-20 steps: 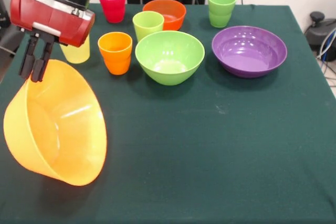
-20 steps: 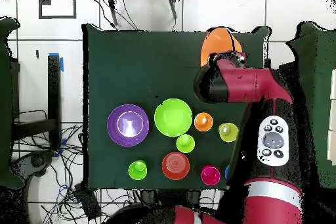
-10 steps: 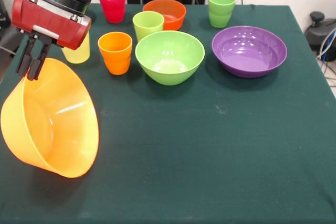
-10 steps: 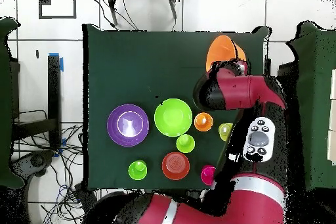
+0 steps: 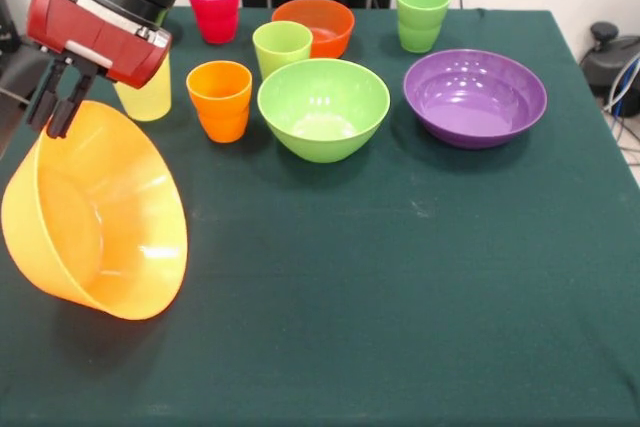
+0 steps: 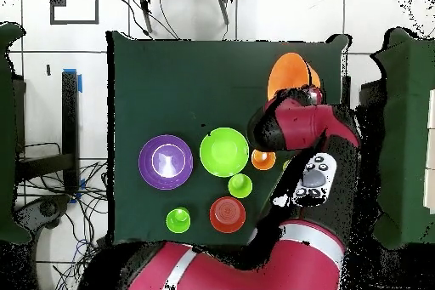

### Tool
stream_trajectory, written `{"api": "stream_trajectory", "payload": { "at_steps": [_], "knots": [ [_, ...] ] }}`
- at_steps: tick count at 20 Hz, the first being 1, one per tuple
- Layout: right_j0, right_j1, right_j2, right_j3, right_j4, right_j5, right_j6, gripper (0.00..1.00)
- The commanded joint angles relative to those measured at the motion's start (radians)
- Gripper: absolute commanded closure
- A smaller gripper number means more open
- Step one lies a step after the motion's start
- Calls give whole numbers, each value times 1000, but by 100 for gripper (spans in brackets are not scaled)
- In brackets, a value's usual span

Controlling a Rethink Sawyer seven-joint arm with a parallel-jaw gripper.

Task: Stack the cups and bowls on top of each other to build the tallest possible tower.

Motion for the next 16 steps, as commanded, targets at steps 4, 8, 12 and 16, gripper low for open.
{"api": "stream_trajectory", "payload": {
  "at_steps": [4,8,12,16],
  "knots": [
    [92,61,-86,1,71,-100,236,100],
    [87,58,-74,-13,89,-91,217,100],
    [76,51,-49,-30,97,-68,197,100],
    [54,49,-10,-52,95,-39,161,100]
  ]
}}
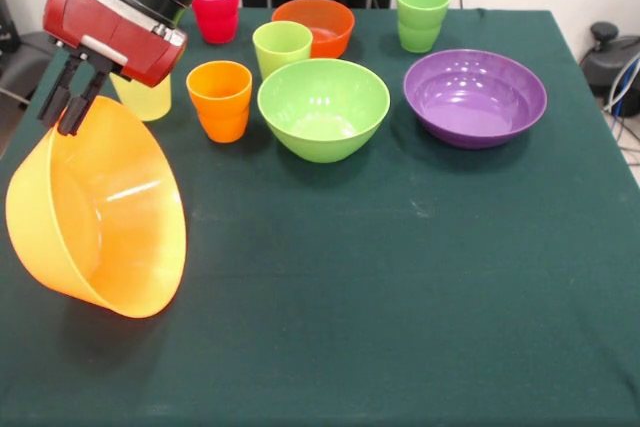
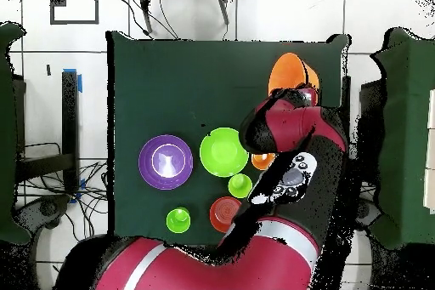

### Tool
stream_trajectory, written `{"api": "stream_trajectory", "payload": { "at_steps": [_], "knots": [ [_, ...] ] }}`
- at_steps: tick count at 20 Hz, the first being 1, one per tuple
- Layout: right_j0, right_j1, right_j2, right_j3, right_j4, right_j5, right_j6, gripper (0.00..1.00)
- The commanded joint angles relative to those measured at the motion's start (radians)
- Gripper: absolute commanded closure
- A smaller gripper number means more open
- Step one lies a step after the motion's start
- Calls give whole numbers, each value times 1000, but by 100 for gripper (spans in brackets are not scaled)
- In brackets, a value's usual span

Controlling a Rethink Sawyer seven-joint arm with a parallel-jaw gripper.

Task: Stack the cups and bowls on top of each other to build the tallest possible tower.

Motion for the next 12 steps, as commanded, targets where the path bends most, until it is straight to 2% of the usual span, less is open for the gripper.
{"api": "stream_trajectory", "payload": {
  "at_steps": [1,6,8,12],
  "knots": [
    [-14,5,84,-49,35,19,98,100],
    [-18,-8,96,-49,37,39,84,100],
    [-10,-4,80,-41,40,18,102,100],
    [4,-16,68,-41,50,40,102,100]
  ]
}}
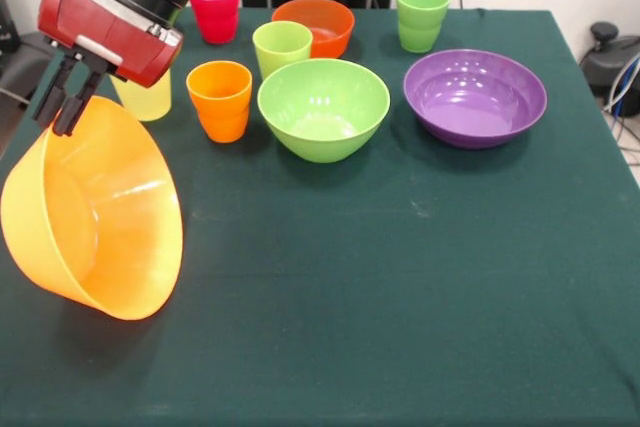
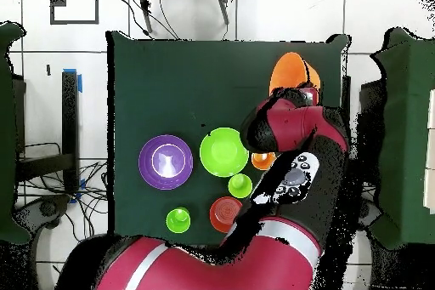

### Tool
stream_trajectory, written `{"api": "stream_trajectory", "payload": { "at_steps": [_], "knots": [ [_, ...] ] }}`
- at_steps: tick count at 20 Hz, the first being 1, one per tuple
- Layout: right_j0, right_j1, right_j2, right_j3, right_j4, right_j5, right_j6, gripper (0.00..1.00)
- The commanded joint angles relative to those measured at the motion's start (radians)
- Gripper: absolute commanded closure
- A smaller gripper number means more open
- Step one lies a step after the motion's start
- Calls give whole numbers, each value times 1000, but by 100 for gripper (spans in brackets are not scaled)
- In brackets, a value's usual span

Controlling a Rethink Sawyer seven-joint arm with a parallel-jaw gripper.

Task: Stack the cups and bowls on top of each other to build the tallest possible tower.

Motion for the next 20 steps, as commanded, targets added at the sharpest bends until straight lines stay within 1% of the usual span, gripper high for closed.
{"api": "stream_trajectory", "payload": {
  "at_steps": [1,5,8,11,18,20],
  "knots": [
    [12,-18,66,-40,40,45,102,100],
    [38,-17,38,-43,54,56,117,100],
    [48,-8,23,-47,61,35,128,100],
    [45,1,26,-67,69,41,120,100],
    [49,-19,32,-98,87,105,81,100],
    [41,-24,42,-96,88,102,73,100]
  ]
}}
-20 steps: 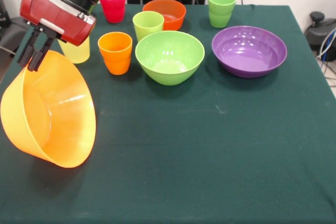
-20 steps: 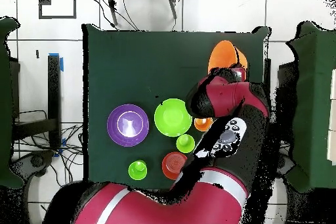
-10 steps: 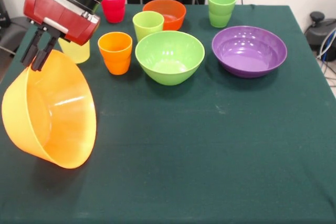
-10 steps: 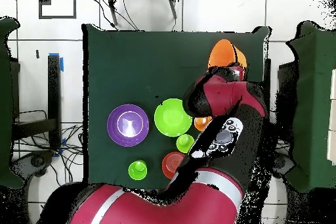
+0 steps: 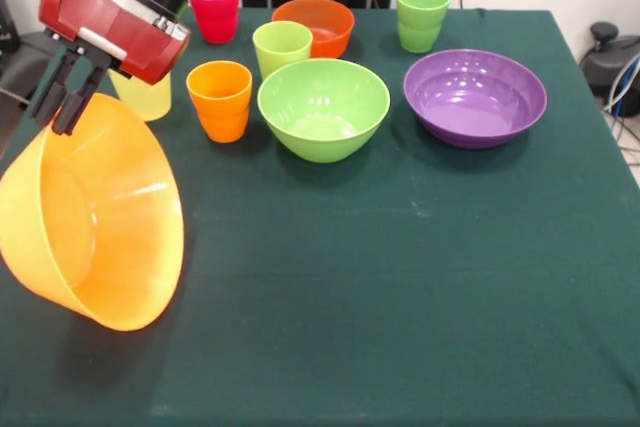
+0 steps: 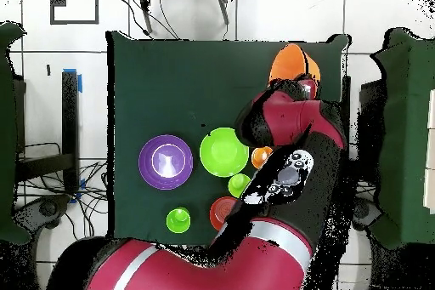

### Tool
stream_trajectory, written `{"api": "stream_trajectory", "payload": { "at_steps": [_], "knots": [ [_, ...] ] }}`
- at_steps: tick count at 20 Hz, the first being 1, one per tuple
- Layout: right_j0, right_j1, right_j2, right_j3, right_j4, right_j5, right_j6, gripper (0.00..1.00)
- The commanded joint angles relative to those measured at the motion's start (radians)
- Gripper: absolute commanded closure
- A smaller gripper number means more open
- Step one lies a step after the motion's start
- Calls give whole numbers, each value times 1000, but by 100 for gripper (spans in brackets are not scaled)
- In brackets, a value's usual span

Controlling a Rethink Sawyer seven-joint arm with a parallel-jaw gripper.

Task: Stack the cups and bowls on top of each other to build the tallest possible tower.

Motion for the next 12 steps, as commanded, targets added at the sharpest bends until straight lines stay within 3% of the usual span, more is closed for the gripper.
{"api": "stream_trajectory", "payload": {
  "at_steps": [1,12],
  "knots": [
    [15,-28,67,-58,34,95,76,100],
    [35,7,31,-95,35,74,95,100]
  ]
}}
